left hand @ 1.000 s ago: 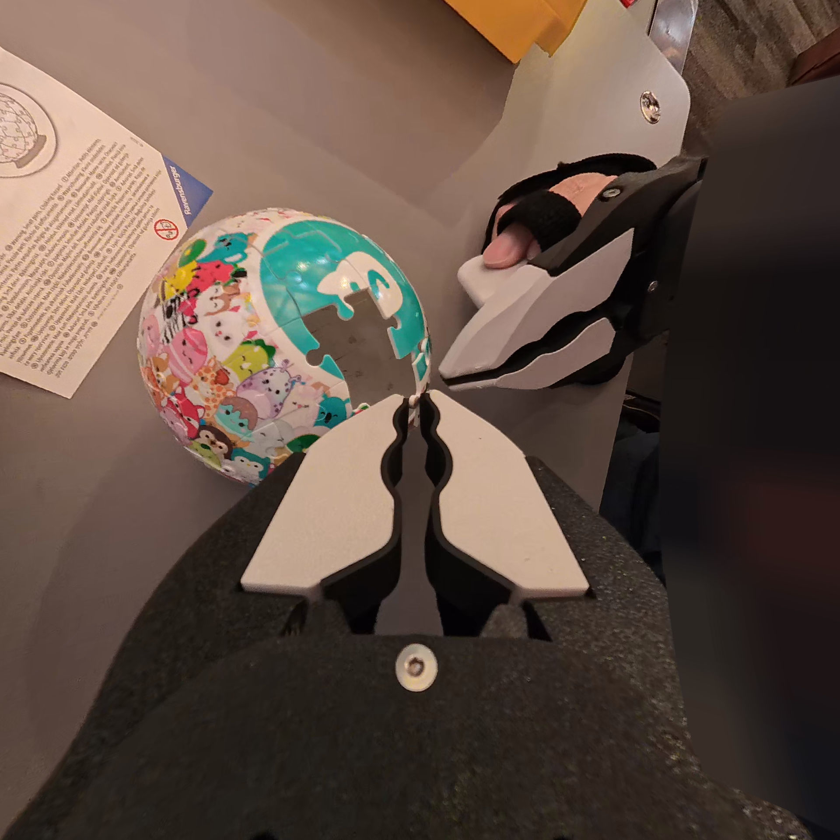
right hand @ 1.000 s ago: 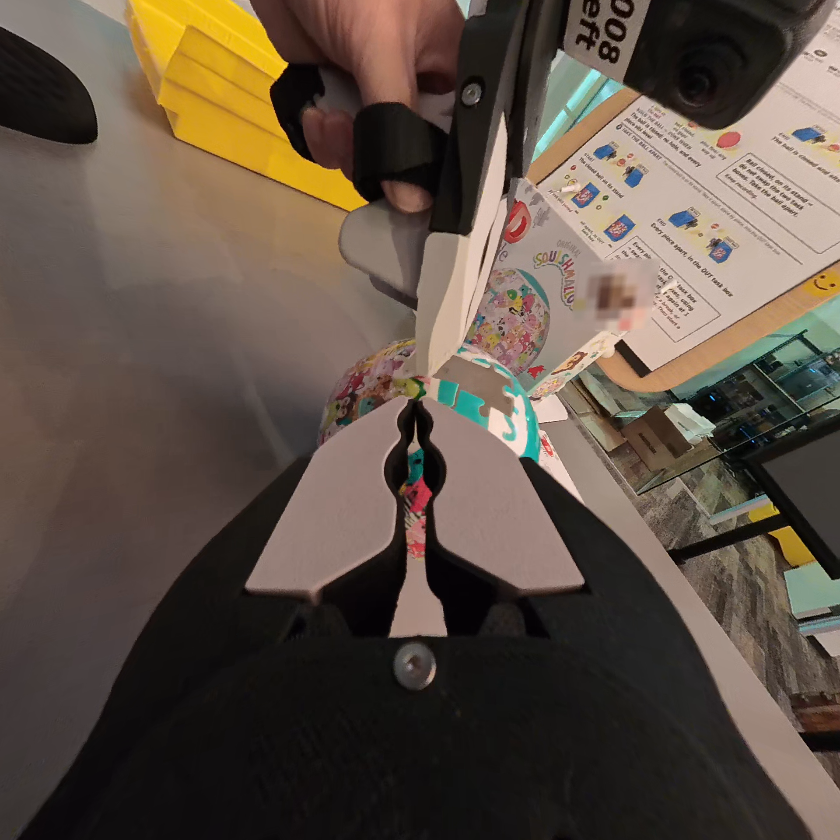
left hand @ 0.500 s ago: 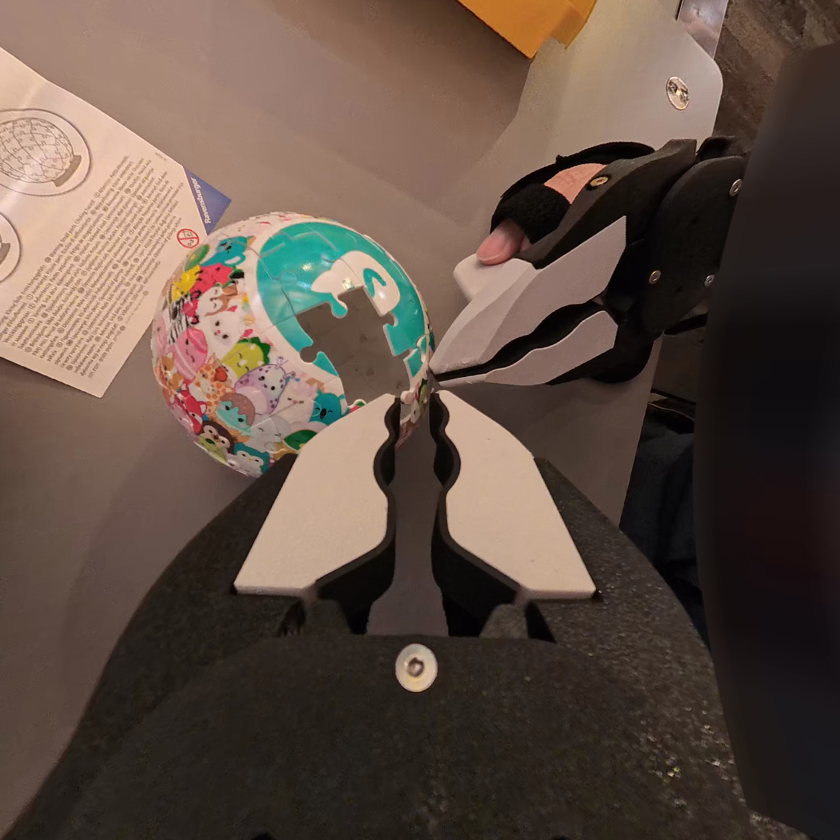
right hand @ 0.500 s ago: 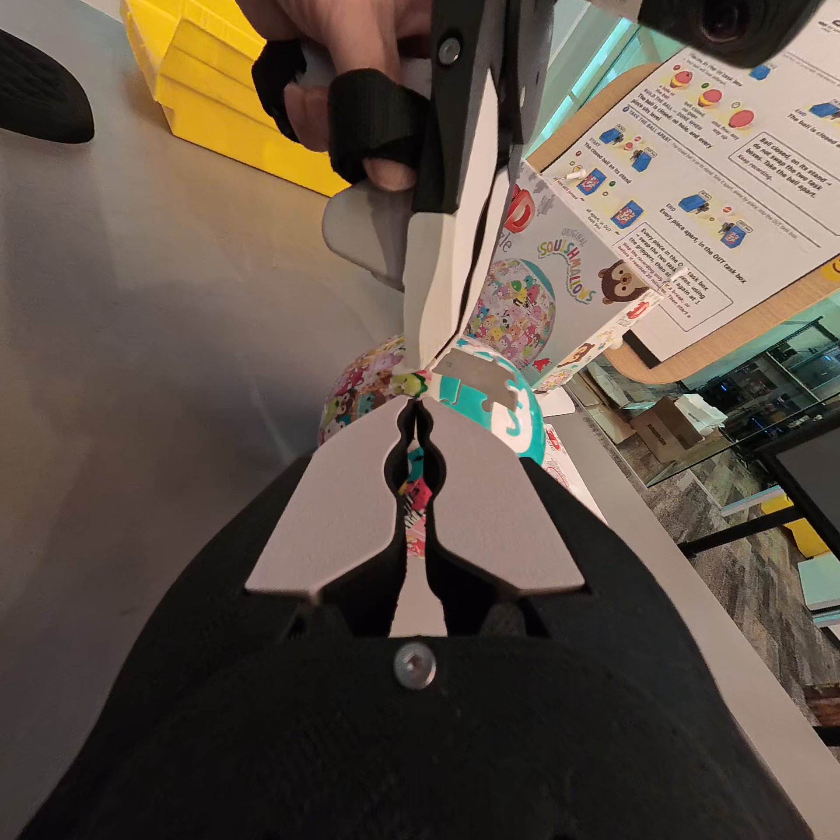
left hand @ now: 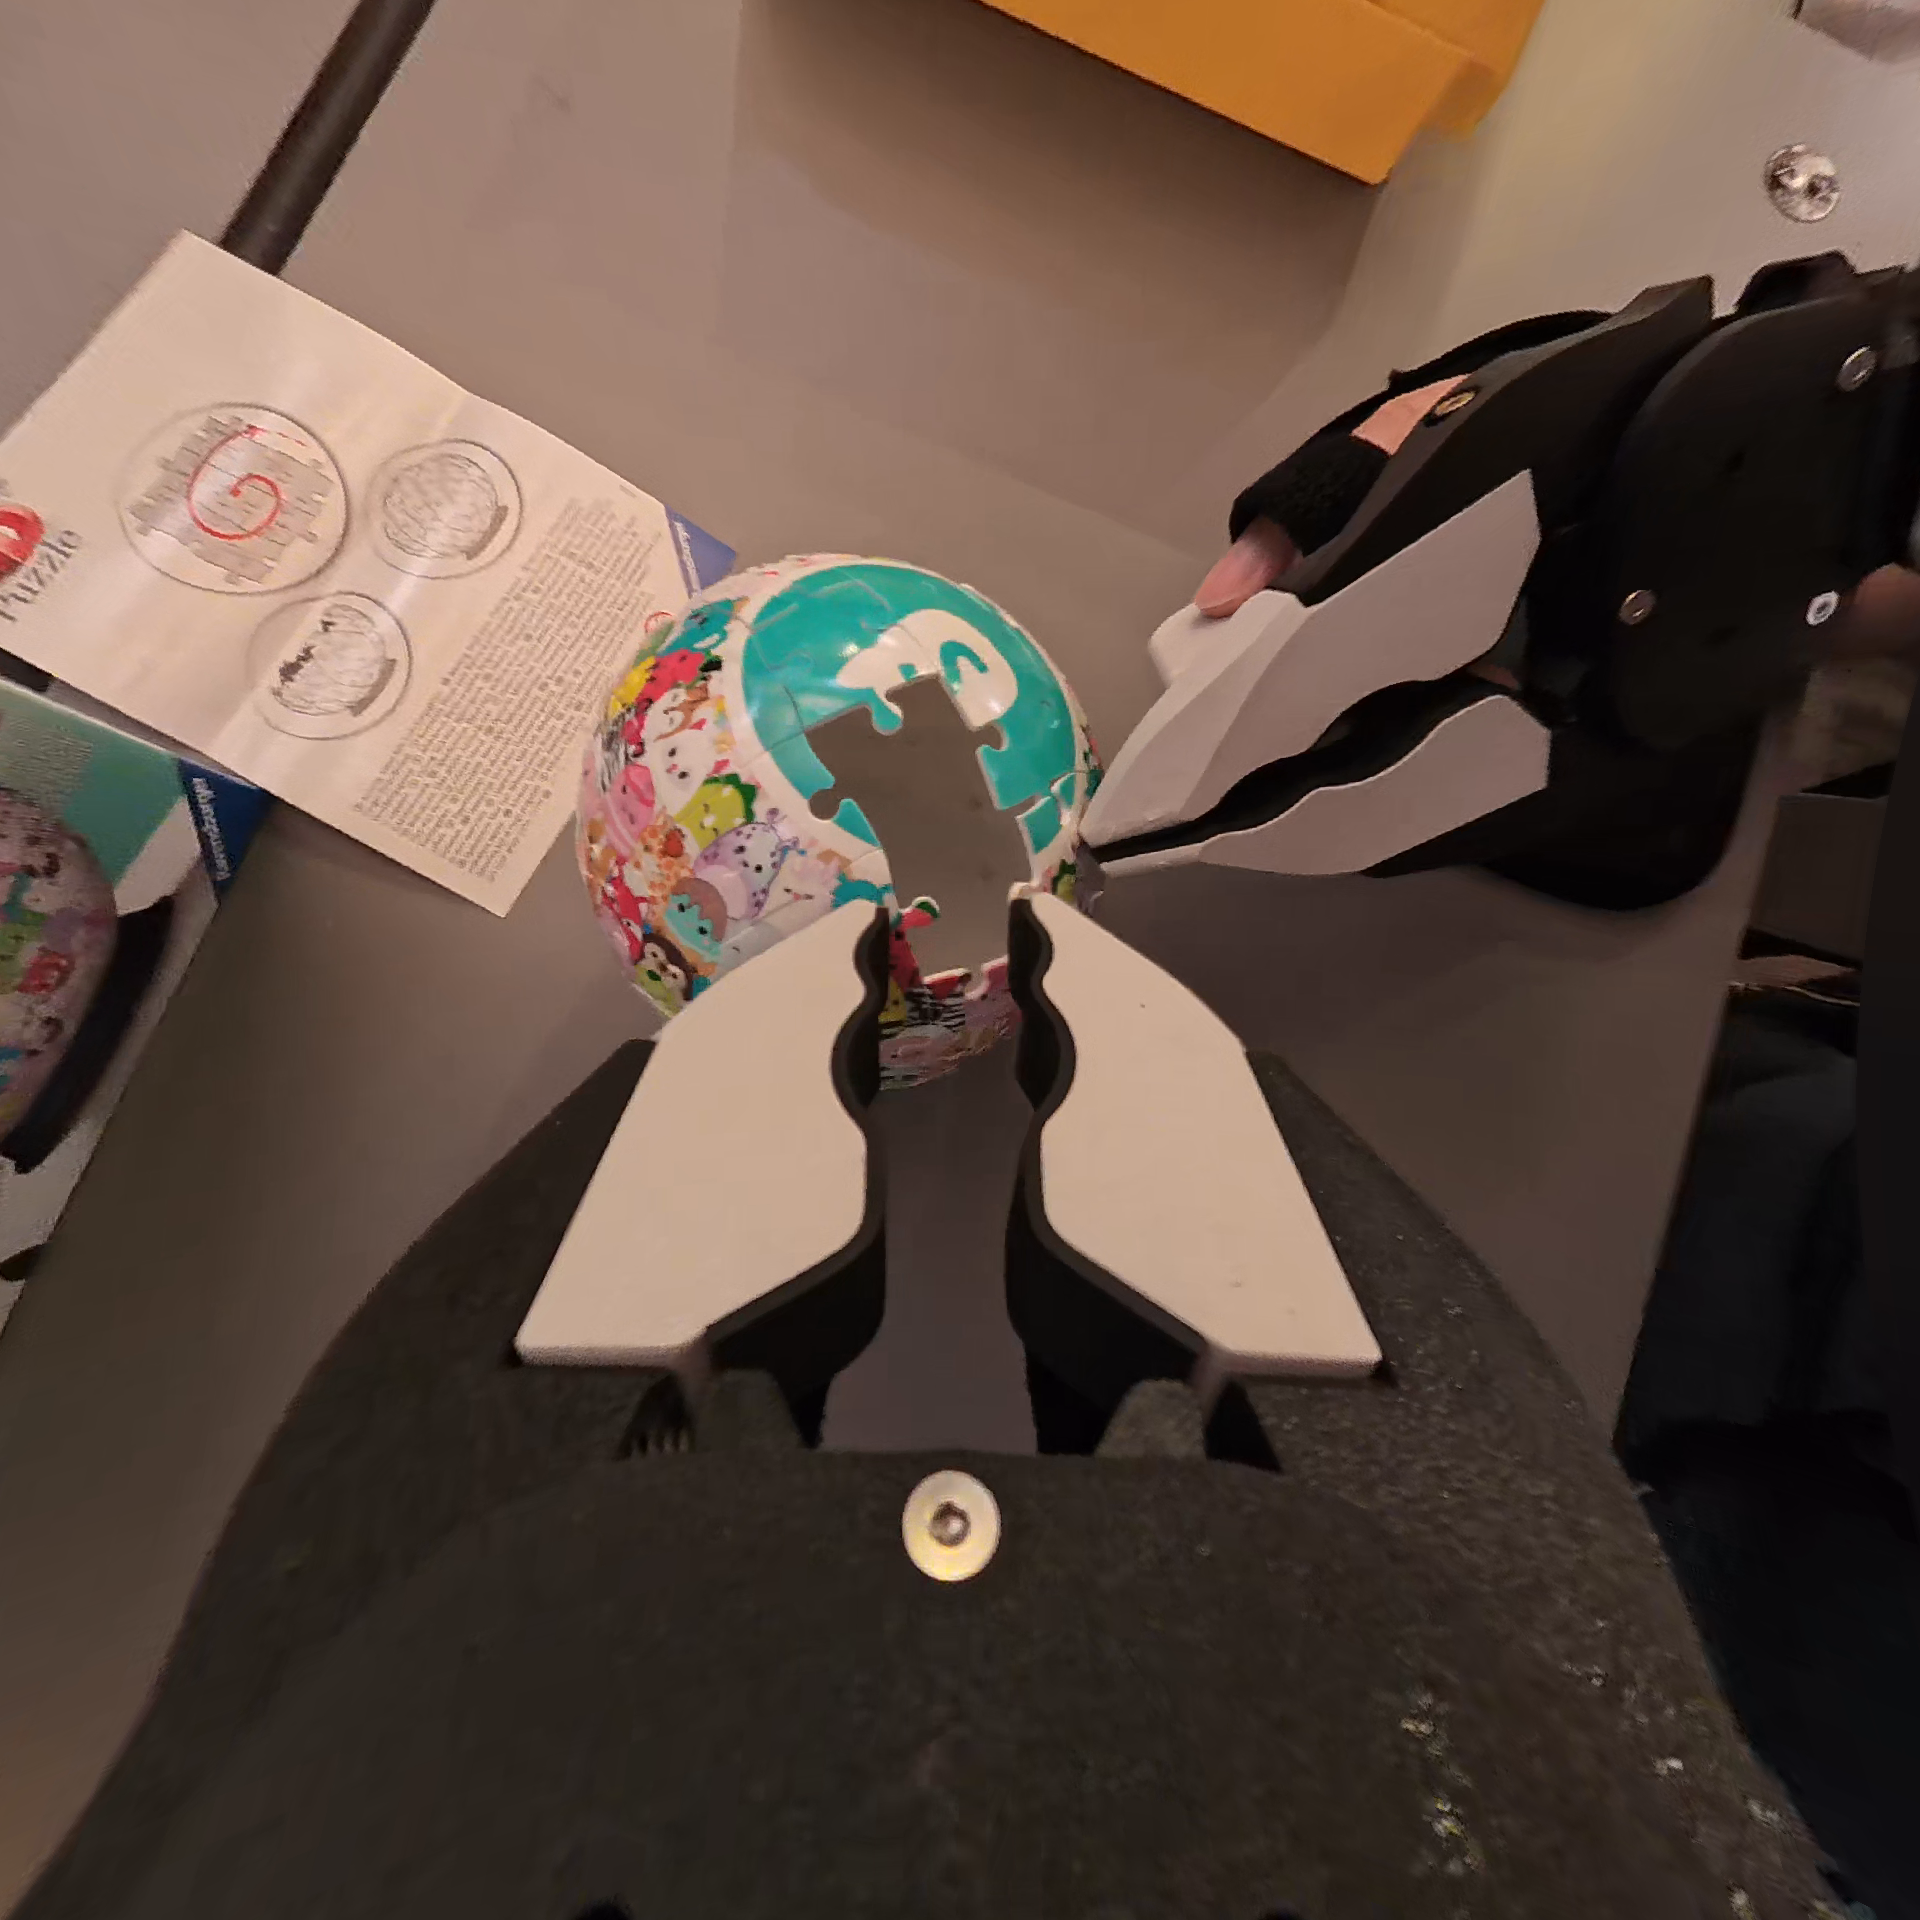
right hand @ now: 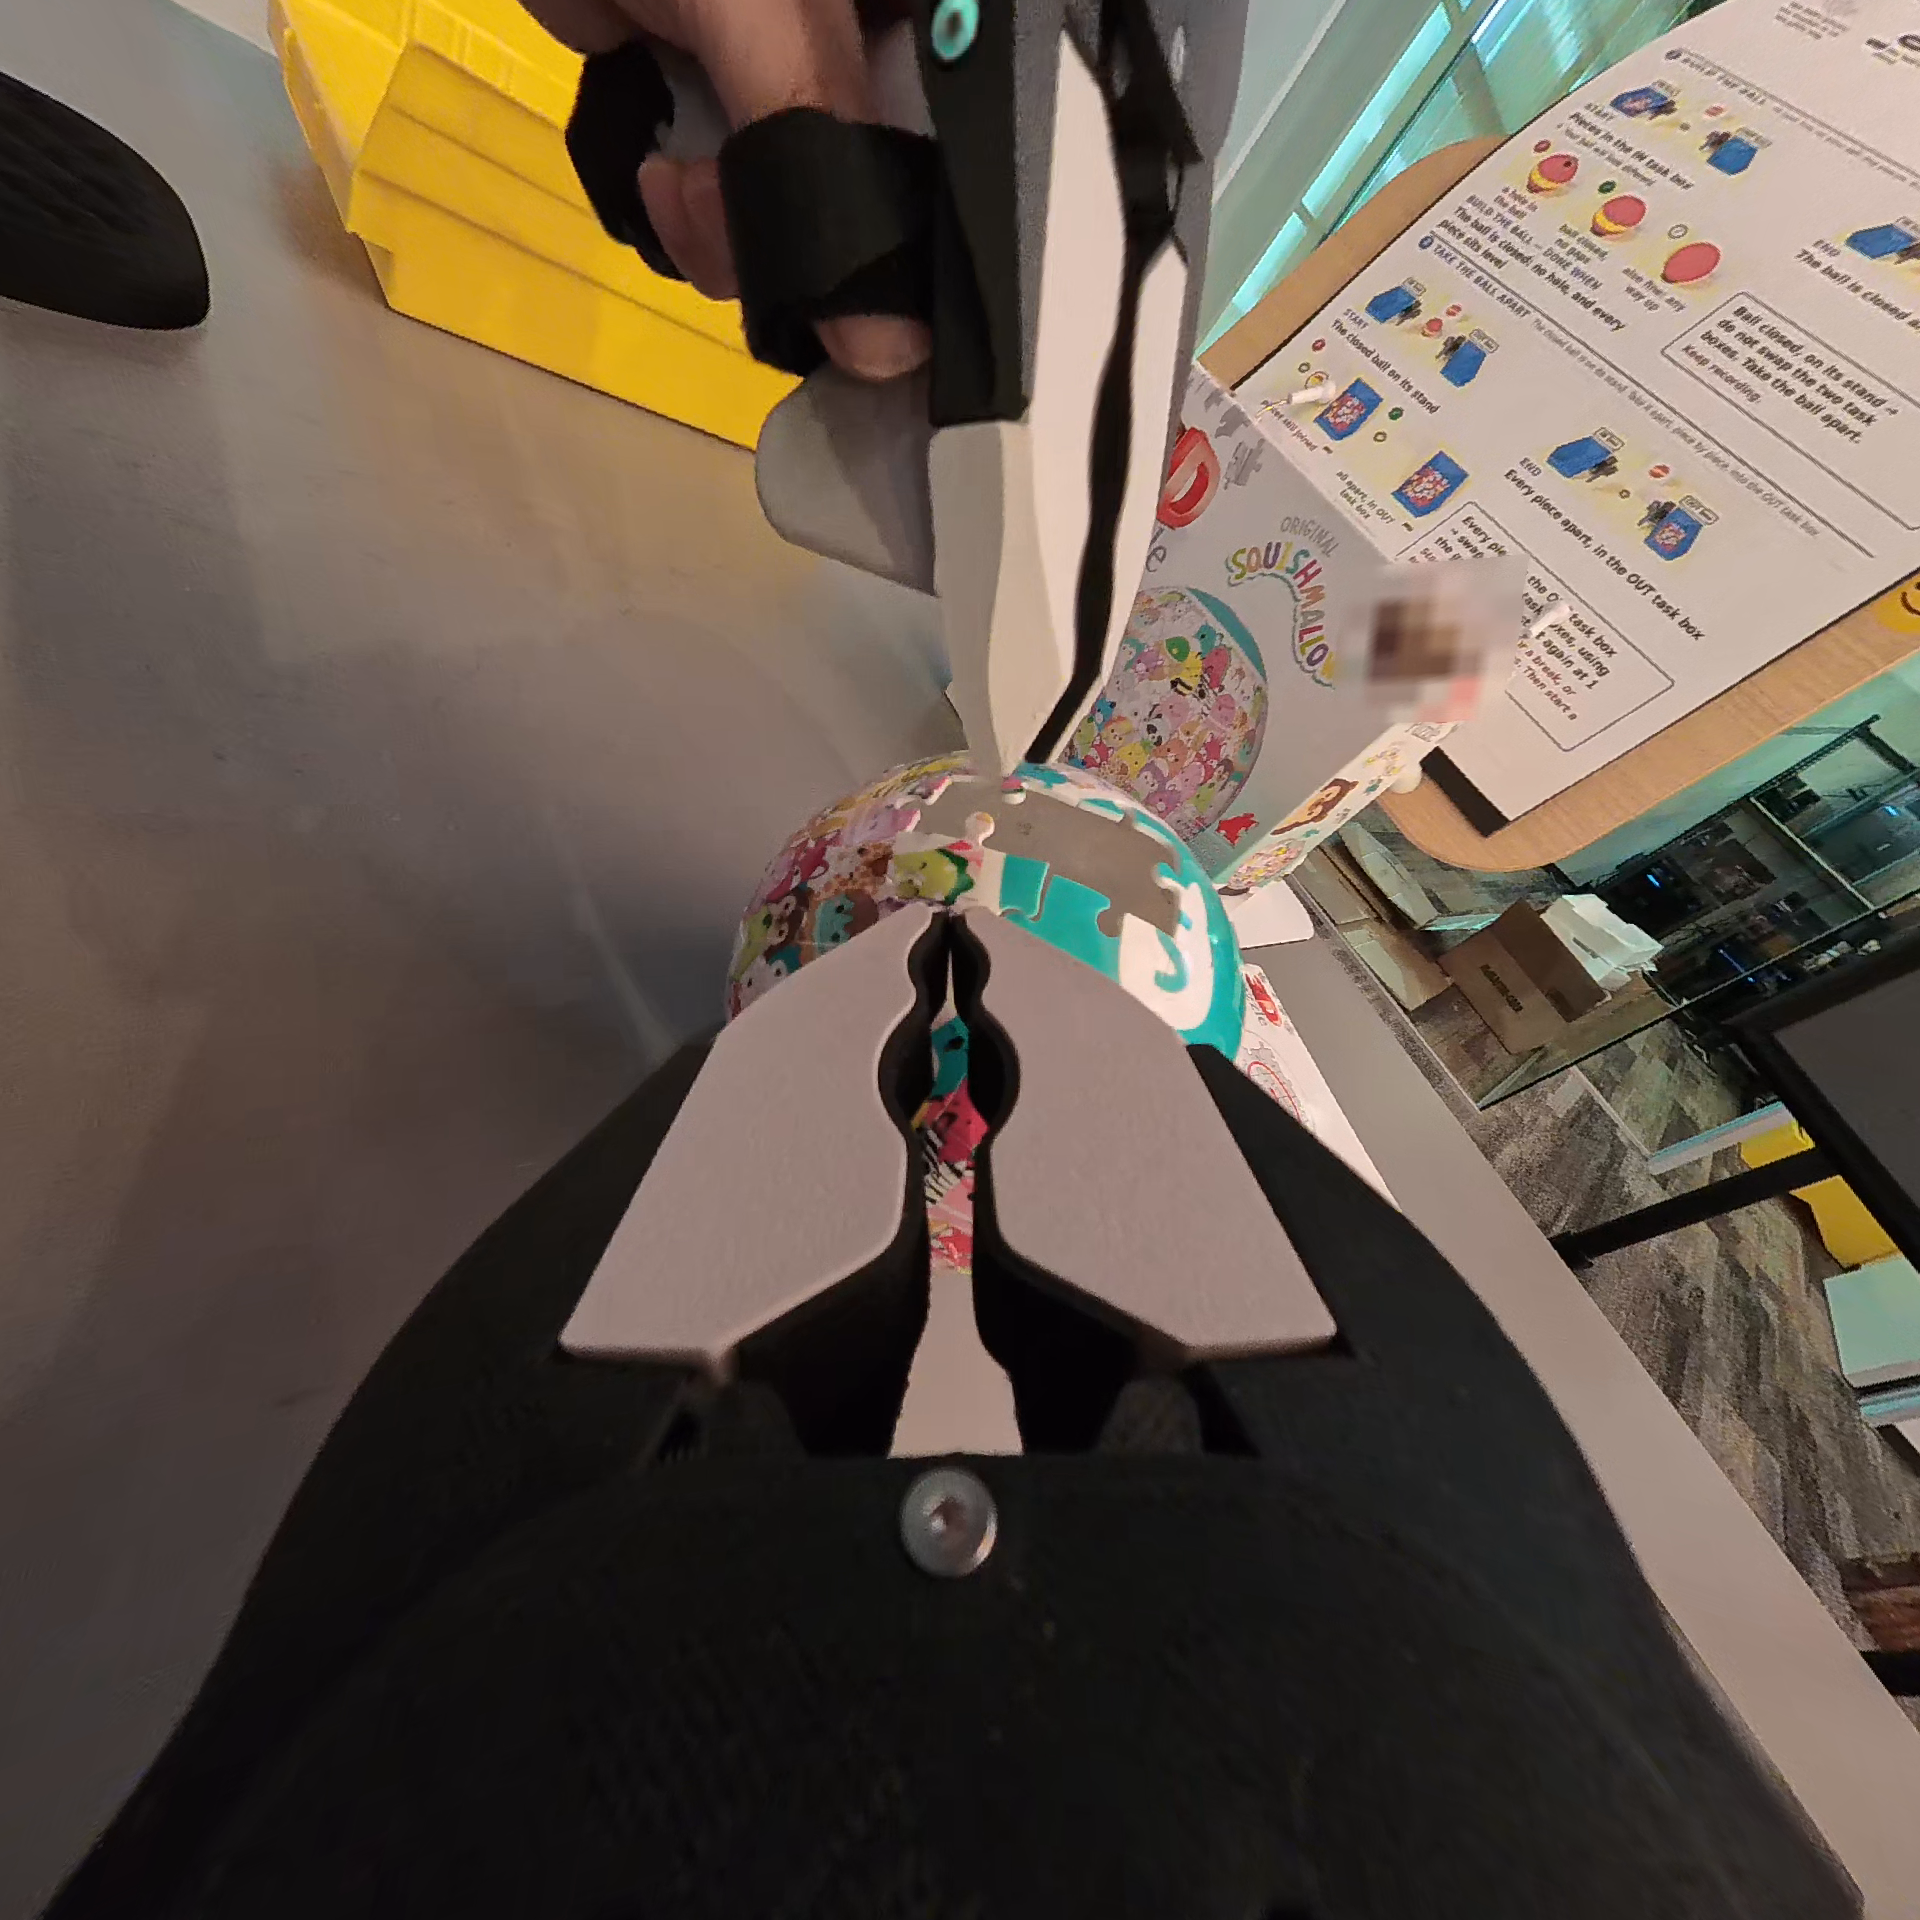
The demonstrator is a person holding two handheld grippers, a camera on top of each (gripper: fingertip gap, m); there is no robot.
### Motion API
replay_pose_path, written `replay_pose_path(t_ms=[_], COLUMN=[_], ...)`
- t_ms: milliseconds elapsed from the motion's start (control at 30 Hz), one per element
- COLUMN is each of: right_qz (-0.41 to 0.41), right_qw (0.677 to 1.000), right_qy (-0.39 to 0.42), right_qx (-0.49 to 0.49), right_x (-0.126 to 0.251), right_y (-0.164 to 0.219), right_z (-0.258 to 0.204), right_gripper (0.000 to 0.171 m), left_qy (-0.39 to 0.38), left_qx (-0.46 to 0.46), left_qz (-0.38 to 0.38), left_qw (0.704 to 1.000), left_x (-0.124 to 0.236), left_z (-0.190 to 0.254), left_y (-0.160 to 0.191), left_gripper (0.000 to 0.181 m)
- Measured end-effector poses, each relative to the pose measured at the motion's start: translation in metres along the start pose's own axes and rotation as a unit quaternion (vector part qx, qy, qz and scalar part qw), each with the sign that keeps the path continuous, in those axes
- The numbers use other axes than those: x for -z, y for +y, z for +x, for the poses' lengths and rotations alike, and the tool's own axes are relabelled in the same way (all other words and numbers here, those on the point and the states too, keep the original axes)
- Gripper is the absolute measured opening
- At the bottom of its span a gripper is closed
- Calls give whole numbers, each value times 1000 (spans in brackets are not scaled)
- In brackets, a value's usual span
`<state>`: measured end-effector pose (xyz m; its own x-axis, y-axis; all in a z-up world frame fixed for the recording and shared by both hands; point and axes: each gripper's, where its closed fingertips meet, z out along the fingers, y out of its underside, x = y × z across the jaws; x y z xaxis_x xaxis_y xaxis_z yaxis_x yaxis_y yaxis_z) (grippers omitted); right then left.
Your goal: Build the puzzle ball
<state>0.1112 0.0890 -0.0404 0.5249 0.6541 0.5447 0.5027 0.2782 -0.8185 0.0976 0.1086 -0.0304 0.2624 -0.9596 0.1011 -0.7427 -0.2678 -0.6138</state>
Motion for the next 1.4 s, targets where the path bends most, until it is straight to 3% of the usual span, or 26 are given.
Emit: replay_pose_path(t_ms=[467,900,1133,1400], right_qz=[-3,-3,2,2], right_qw=[1000,1000,1000,1000], right_qy=[0,0,-3,-6], right_qx=[-2,-2,-4,7], right_x=[0,0,0,-3], right_y=[0,0,-3,-8], right_z=[-1,-1,-2,-5], right_gripper=[1,1,1,1], left_qy=[18,-54,-14,-9], left_qx=[1,-60,-28,-11], left_qz=[36,53,126,146], left_qw=[999,995,992,989], left_x=[-2,-2,19,24], left_z=[8,2,7,0], left_y=[-1,-1,-11,-14], left_gripper=[29,39,36,35])
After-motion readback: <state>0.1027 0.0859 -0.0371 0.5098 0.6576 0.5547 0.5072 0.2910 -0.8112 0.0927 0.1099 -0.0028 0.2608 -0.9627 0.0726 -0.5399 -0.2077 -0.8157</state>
